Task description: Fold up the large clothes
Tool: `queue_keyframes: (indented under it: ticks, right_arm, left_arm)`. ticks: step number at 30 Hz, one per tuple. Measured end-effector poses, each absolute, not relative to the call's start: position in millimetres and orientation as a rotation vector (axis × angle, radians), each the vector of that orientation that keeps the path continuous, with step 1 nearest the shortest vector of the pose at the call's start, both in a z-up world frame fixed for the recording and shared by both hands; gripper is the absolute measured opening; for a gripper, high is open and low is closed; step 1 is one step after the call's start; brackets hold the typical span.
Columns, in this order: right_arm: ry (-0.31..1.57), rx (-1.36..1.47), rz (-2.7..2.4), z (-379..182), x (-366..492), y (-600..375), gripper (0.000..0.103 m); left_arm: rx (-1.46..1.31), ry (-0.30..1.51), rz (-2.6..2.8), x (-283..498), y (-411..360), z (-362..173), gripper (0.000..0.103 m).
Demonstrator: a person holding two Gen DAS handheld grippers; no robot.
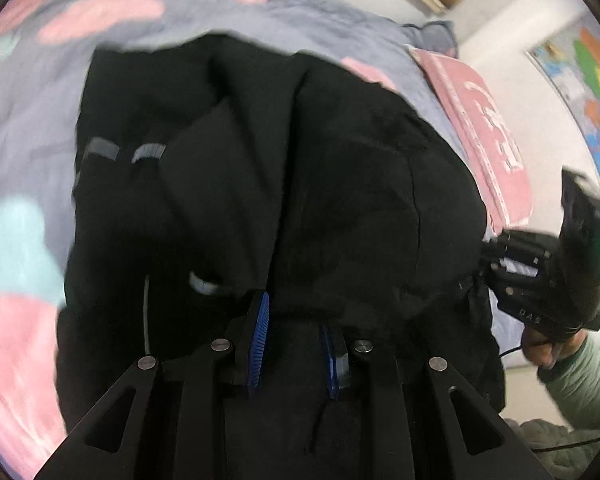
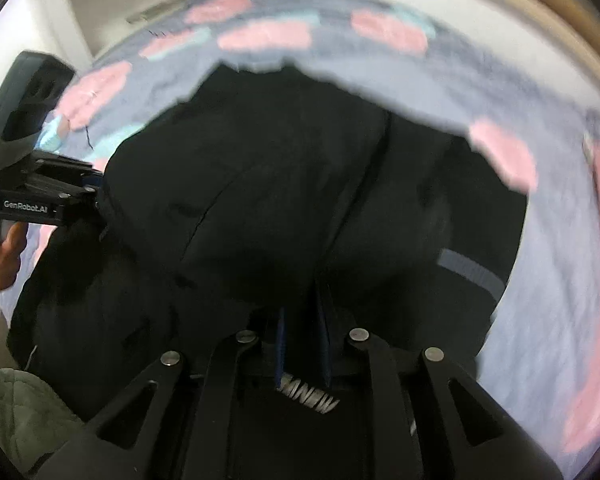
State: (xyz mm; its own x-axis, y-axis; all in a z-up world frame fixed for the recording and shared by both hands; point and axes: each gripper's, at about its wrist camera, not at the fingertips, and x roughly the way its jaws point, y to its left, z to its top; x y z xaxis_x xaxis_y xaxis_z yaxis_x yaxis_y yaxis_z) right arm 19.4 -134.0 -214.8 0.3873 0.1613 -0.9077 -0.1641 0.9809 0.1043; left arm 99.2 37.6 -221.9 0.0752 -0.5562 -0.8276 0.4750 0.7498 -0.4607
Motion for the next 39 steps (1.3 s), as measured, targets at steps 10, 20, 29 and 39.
queue_keyframes:
  ticks: [10, 20, 29, 39]
  right_arm:
    - [1.044, 0.124, 0.155, -132, 14, -185, 0.034]
    - [1.063, 0.164, 0.141, -120, 132, -143, 0.061]
    - [1.339, 0.254, 0.068, -282, 106, -153, 0.063]
    - [1.216, 0.204, 0.104, -239, 78, -149, 0.064]
  left_arm:
    - [-0.081, 1.115, -0.733, 99, 77, -136, 0.025]
    - [-0.106, 1.068, -0.817, 155, 6, -105, 0.053]
    - [-0.076, 1.458, -0.709, 151, -16, -266, 0.052]
    - [-0.048, 1.324, -0.758, 121, 3, -220, 0.052]
